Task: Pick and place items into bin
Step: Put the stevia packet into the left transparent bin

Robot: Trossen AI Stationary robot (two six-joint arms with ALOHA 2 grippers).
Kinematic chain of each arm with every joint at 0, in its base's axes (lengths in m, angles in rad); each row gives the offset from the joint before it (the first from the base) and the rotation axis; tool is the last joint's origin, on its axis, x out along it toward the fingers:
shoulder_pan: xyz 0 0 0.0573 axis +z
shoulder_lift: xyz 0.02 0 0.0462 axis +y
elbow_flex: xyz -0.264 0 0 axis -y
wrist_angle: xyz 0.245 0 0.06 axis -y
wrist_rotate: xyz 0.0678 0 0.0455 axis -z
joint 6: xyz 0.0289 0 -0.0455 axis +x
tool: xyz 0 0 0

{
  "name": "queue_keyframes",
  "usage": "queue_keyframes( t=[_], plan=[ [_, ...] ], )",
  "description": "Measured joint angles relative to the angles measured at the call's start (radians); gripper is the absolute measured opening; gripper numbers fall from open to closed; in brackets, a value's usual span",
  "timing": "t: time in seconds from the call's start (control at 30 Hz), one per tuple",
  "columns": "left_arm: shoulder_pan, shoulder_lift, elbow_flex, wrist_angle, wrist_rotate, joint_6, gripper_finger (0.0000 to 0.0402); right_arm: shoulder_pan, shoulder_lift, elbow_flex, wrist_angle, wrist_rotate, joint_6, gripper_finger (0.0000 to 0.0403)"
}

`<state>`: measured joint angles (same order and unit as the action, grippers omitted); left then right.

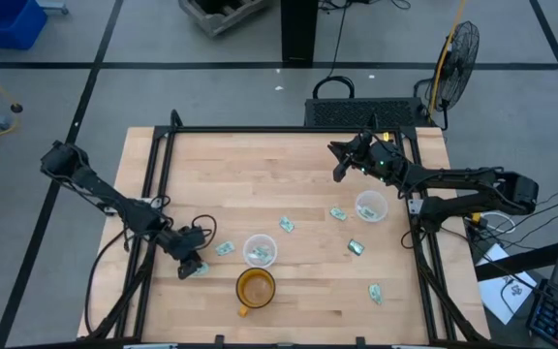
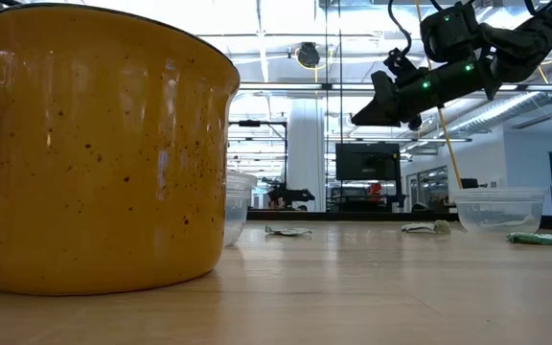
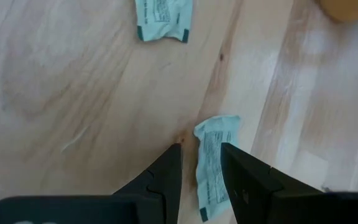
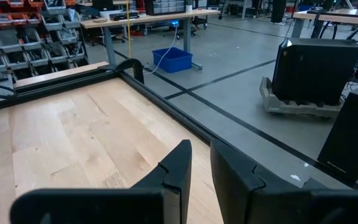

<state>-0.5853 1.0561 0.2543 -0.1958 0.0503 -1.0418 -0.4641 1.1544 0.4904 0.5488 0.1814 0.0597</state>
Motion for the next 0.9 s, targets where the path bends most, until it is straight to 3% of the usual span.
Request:
queue_keyframes(
  t=[0.17, 0.47, 0.73, 0.9],
  plan=[
    [-0.002, 0.003, -0.015, 0.054, -0.017, 0.037, 0.0120, 0.000, 0.000, 0.000, 0.000, 0.000, 0.000, 0.0052],
    [-0.039, 0.002, -0.012, -0.023, -0.026, 0.112, 0.0114, 0.000, 0.000, 0.000, 0.000, 0.000, 0.000, 0.0052],
    [-0.050, 0.003, -0.014, -0.038, -0.049, 0.078, 0.0014, 0.000, 0.000, 0.000, 0.000, 0.000, 0.000, 0.0052],
    [-0.051, 0.003, -0.015, -0.035, -0.046, 0.078, 0.0010, 0.000, 0.000, 0.000, 0.000, 0.000, 0.000, 0.0052]
  ],
)
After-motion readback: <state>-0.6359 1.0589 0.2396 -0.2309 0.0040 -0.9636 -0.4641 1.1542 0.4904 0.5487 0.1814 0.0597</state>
